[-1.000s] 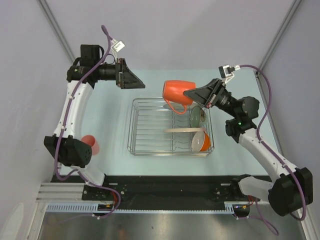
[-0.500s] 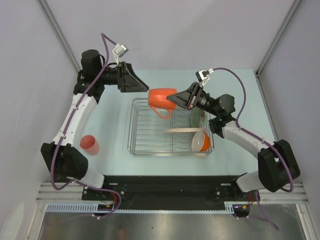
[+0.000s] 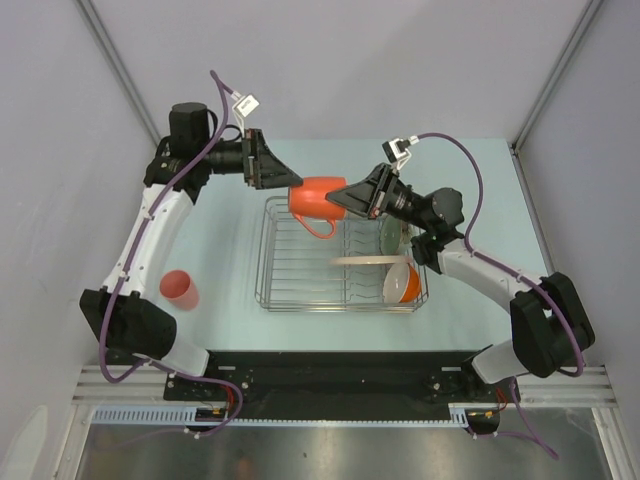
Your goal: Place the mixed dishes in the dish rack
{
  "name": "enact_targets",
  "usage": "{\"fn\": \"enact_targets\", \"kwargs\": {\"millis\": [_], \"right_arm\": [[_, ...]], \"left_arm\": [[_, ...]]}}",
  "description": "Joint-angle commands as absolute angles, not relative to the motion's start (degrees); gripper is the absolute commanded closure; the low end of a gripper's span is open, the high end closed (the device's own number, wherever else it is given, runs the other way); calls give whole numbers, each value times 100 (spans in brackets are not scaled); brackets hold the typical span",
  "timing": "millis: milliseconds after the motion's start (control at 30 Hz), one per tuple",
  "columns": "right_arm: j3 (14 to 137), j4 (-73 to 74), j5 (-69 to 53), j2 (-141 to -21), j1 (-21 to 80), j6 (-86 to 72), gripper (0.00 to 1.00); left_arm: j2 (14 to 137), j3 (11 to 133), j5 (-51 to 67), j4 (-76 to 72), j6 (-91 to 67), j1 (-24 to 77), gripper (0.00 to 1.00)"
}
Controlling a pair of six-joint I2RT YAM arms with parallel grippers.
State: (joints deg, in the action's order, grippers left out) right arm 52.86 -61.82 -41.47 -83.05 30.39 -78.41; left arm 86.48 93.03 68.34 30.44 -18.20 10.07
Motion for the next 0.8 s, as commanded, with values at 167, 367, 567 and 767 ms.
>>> {"fn": "enact_targets", "kwargs": {"millis": [167,367,567,767], "right_arm": [[5783,-7698,-3771,-8560,3059,-8191,100],[6055,-8235,-3577,-9035,3085,-8472,100],[6187,-8314,-3533,-9228,3190,-8490,100],[6258,-8323,-3489,-9395,3322,-8473,100]], "left_arm": [[8473,9317,7312,2665,-2056,1186,0],[8297,8763,7532,1768,-2724,1213,0],[8367,8728,7471,1767,-2689,1266,9],[8420,8754,7444,1749,-2689,1274,37]]}}
